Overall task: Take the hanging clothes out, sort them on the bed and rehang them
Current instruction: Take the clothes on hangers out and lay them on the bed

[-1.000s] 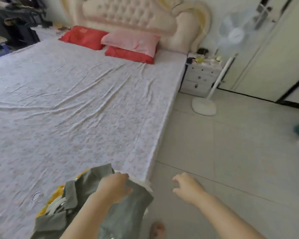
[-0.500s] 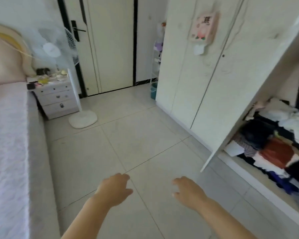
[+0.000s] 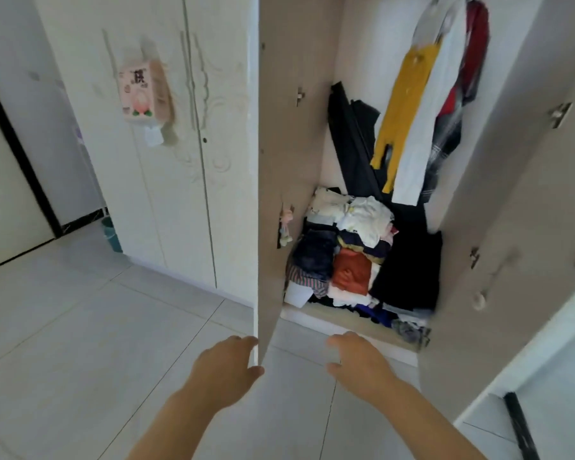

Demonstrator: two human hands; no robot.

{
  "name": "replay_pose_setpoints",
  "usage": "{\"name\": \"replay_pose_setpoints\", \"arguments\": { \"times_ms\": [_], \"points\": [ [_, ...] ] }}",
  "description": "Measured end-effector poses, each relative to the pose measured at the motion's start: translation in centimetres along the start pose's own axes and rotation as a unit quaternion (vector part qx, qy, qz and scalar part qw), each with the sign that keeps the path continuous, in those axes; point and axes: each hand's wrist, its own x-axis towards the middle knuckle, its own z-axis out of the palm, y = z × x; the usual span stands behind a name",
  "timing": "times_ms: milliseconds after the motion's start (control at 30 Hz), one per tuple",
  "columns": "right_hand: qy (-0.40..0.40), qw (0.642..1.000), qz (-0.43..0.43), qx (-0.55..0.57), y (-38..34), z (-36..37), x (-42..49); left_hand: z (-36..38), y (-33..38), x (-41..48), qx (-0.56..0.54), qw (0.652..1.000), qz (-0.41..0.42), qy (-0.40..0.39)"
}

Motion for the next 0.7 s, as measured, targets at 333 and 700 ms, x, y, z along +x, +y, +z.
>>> {"name": "replay_pose_setpoints", "arguments": {
  "times_ms": [333,700],
  "points": [
    [0.142,0.989,0.046,0.003,6.7,-10.2,10.7,-5.3,7.2,19.0,-0.023,0.987,0.144,0.070],
    [0.274,0.961,0.042,0.018,10.0,-23.3,24.7,-14.7,12.9,38.7,-0.051,0.958,0.231,0.160]
  ]
}}
